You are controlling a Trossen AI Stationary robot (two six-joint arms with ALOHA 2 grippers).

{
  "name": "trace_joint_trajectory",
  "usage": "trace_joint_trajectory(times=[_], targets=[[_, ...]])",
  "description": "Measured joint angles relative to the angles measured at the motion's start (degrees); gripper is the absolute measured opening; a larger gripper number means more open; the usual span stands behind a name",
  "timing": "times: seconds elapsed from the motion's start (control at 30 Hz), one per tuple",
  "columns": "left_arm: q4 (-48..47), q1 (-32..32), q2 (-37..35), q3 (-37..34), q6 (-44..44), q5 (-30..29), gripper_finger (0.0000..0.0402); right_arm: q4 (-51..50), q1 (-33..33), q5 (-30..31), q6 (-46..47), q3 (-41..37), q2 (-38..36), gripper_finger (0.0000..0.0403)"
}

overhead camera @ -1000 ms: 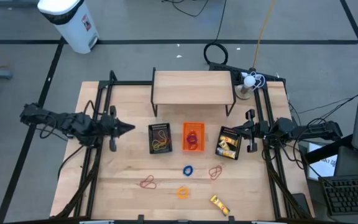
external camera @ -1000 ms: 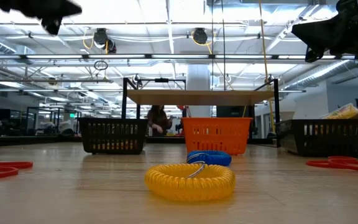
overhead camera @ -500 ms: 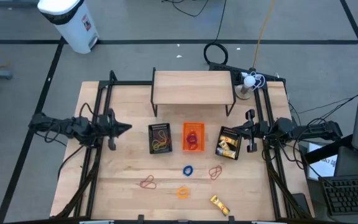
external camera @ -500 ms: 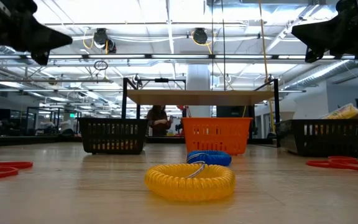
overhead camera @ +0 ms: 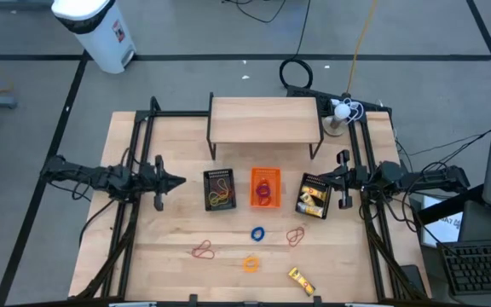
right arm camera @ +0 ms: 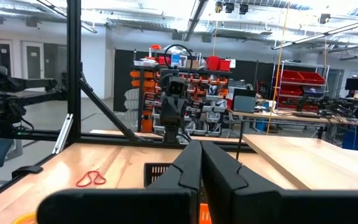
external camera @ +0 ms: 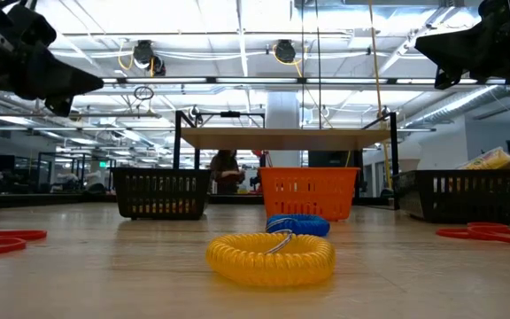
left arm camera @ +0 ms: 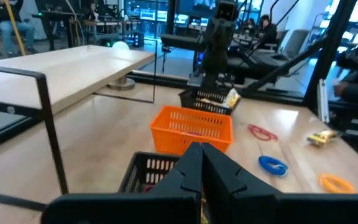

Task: Pick & Place Office Desk Supplies
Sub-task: Put the blue spring rubber band into the orange bin

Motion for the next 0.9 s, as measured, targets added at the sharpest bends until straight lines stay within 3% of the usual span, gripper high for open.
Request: trace_joint_trajectory(times=[0.5, 0.63, 0.9], targets=[[0.2, 0.0, 0.8, -0.3, -0.2, 0.0, 0.0005, 0.1, 0.0, 0.0, 0.0, 0.0, 0.0, 0.0004], [6.5, 0.0, 0.9, 0.5, -0.2, 0.0, 0.0015, 0.6, 0.0, 0.0, 0.0, 0.0, 0.0, 0.0004], [11.3, 0.2, 1.4, 3.6, 10.4, -5.5, 0.0009, 1.8, 0.0, 0.0, -0.1, 0.0, 0.0, 0.0004]])
